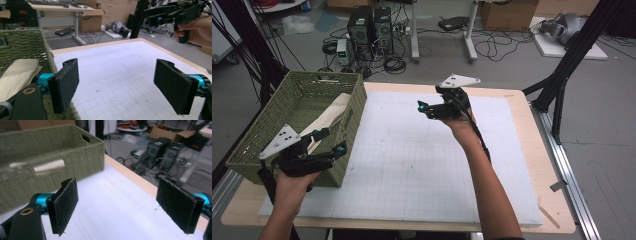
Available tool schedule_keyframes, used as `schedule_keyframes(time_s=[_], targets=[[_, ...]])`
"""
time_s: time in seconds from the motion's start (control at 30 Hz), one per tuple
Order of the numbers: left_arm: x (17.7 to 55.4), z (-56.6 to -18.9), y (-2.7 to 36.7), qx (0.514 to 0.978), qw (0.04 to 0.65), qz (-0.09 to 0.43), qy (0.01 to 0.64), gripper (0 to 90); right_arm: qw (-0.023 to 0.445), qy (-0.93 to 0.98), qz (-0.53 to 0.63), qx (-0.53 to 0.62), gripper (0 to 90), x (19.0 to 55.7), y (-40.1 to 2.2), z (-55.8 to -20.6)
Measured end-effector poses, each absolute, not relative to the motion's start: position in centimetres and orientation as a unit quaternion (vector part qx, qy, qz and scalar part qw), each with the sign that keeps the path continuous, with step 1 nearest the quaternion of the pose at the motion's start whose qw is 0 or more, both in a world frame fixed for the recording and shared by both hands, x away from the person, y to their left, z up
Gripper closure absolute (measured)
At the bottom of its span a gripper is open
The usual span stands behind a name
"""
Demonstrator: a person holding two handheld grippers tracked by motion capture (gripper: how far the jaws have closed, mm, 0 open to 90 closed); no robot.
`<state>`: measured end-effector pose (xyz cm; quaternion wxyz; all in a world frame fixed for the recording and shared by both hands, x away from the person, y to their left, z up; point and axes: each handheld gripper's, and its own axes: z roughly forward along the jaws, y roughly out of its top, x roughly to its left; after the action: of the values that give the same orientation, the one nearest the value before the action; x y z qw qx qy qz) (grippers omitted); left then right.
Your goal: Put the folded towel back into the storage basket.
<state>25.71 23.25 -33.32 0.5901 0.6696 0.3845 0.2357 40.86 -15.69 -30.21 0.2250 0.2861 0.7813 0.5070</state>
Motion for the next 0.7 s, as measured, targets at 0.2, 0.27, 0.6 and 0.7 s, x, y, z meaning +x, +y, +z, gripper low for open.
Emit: schedule_keyframes(time_s=[0.2, 0.27, 0.6, 0.7], targets=[[26.3, -33.5, 21.8, 0.680, 0.599, 0.226, 0.358, 21.0, 0.235, 0.770, 0.507, 0.308, 16.6, 38.6, -19.2, -31.3], [26.5, -33.6, 21.3, 0.684, 0.601, 0.221, 0.350, 21.0, 0.245, 0.766, 0.503, 0.317, 16.6, 37.8, -20.3, -31.7], [27.5, -34.1, 18.7, 0.699, 0.608, 0.201, 0.317, 21.0, 0.268, 0.757, 0.487, 0.343, 16.7, 34.3, -24.3, -33.7], [27.7, -34.4, 18.0, 0.701, 0.613, 0.196, 0.309, 20.9, 0.272, 0.756, 0.481, 0.351, 16.7, 33.3, -25.2, -34.3]])
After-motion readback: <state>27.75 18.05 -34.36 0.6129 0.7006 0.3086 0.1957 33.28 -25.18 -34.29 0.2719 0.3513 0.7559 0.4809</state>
